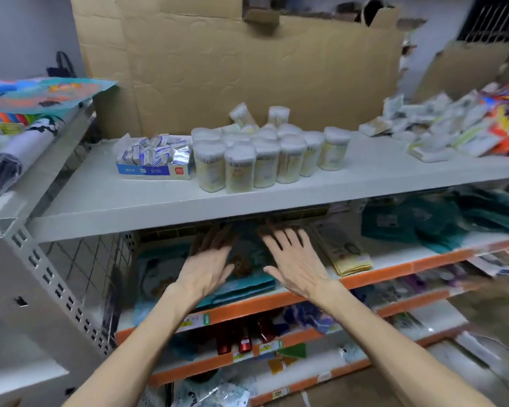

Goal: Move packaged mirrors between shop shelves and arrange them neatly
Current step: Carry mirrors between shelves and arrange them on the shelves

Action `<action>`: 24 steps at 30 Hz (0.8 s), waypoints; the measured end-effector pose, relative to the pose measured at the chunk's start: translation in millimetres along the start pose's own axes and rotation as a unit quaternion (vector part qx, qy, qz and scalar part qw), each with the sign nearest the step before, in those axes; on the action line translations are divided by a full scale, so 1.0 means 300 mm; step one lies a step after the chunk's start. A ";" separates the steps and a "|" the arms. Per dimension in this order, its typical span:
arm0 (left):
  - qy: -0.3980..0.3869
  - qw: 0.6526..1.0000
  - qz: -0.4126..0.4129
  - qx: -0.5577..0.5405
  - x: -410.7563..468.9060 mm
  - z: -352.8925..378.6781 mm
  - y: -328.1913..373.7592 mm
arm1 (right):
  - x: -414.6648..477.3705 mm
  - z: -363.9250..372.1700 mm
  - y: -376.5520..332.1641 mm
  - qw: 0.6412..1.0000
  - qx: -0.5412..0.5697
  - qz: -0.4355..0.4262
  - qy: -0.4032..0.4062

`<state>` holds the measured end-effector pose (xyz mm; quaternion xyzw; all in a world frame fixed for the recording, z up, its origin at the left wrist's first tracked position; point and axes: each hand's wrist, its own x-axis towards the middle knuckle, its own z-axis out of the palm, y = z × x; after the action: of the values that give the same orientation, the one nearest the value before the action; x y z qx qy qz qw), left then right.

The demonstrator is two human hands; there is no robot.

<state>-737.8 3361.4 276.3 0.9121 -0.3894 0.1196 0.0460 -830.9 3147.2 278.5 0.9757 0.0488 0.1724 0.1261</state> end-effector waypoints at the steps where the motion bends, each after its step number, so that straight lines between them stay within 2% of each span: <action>1: -0.011 1.000 0.012 -0.007 0.023 0.002 0.058 | -0.048 -0.005 0.049 1.000 -0.009 0.016 0.000; 10: -0.012 0.984 0.176 -0.010 0.246 0.102 0.613 | -0.572 -0.019 0.489 0.986 -0.052 0.152 -0.046; 16: 0.003 0.972 0.234 -0.015 0.370 0.152 1.066 | -0.930 -0.023 0.790 0.969 -0.039 0.239 -0.043; 24: -0.003 0.966 0.253 -0.044 0.510 0.171 1.552 | -1.241 -0.045 1.150 0.957 -0.039 0.287 -0.034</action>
<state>-962.2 2923.0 261.3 0.7814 -0.6125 0.1070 0.0535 -1166.2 2766.4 260.7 0.9484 -0.2440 0.1695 0.1109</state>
